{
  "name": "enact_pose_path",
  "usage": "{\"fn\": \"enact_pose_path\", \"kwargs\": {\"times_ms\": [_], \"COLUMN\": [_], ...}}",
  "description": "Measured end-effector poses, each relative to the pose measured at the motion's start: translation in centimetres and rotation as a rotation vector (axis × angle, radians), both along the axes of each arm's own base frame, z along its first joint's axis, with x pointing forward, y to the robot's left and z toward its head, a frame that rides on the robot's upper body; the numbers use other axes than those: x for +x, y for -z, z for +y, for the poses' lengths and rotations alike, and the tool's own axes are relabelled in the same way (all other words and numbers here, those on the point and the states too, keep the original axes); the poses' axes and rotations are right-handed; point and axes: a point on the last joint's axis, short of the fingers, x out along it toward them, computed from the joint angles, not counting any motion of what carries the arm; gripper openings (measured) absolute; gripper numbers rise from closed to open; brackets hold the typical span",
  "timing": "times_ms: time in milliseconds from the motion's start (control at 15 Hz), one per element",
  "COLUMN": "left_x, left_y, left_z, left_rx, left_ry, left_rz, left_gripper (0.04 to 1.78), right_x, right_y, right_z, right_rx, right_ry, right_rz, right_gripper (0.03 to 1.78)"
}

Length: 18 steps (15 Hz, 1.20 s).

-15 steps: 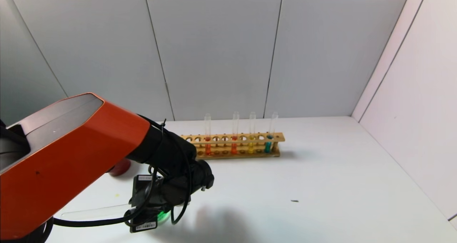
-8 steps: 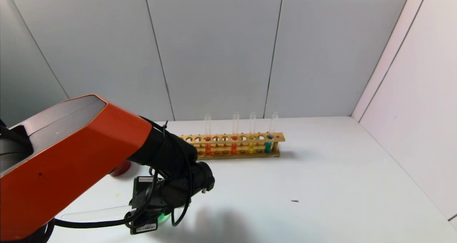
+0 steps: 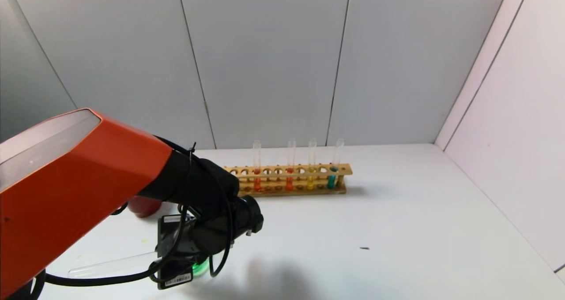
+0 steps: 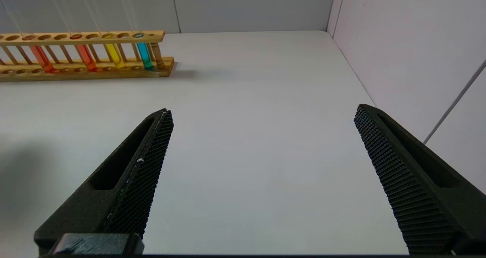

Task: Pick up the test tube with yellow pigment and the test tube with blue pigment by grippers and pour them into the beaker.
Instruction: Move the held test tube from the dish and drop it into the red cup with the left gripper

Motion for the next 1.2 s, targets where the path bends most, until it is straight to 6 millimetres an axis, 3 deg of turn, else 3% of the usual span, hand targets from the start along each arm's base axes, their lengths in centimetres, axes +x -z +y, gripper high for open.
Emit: {"fn": "enact_pose_path", "kwargs": {"times_ms": [333, 600, 933, 1200], "left_x": [0.1, 0.0, 0.3, 0.7], "left_y": [-1.3, -2.6, -8.0, -12.1], "left_z": [-0.1, -0.5, 2.0, 5.1], "left_rx": [-0.069, -0.28, -0.544, -0.73], "left_ry": [-0.047, -0.184, -0.376, -0.5], "left_rz": [-0.099, -0.301, -0.62, -0.841], "left_gripper": [0.3, 0.3, 0.3, 0.3], "right_x": [0.0, 0.0, 0.0, 0.0], "right_y": [0.0, 0.0, 0.0, 0.0], "right_z": [0.0, 0.0, 0.0, 0.0], "right_rx": [0.0, 0.0, 0.0, 0.0], "right_ry": [0.0, 0.0, 0.0, 0.0], "right_rz": [0.0, 0.0, 0.0, 0.0], "right_gripper": [1.74, 1.74, 1.74, 1.74]}}
